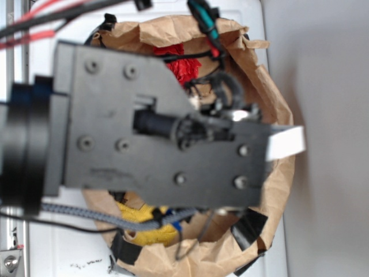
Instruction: Grab the red paper.
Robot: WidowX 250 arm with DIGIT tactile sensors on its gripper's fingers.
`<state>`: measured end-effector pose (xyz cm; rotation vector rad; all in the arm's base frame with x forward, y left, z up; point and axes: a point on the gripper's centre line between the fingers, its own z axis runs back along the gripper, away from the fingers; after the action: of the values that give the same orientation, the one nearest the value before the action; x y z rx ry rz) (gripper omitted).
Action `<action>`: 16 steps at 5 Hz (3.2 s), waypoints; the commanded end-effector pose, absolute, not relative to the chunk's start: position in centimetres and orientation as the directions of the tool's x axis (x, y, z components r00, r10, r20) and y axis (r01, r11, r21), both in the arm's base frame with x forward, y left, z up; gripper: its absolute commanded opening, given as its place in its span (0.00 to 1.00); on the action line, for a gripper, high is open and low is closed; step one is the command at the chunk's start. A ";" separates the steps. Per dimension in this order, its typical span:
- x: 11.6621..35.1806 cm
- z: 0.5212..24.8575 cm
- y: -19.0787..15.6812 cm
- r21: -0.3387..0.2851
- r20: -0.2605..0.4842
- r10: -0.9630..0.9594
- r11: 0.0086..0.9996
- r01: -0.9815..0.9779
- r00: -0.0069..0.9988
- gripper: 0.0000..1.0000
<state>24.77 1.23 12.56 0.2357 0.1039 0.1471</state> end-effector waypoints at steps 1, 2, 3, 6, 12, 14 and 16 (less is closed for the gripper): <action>25.0 13.9 0.9 0.233 -0.027 0.137 0.964 -0.127 0.990 1.00; 25.0 13.9 0.9 0.233 -0.027 0.137 0.964 -0.127 0.990 1.00; 26.5 13.2 1.9 0.176 -0.019 0.319 0.934 -0.310 0.948 1.00; 27.3 12.4 2.9 -0.088 0.038 0.769 0.639 -0.764 0.638 1.00; 30.7 9.5 6.9 -0.096 0.009 1.000 0.022 -0.995 0.021 1.00; 29.7 11.1 5.3 -0.046 -0.030 0.999 0.038 -0.998 0.039 1.00; 27.4 10.3 4.3 -0.107 0.030 0.999 0.022 -0.994 0.019 1.00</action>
<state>27.36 4.29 8.76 -0.0225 -0.0488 1.5515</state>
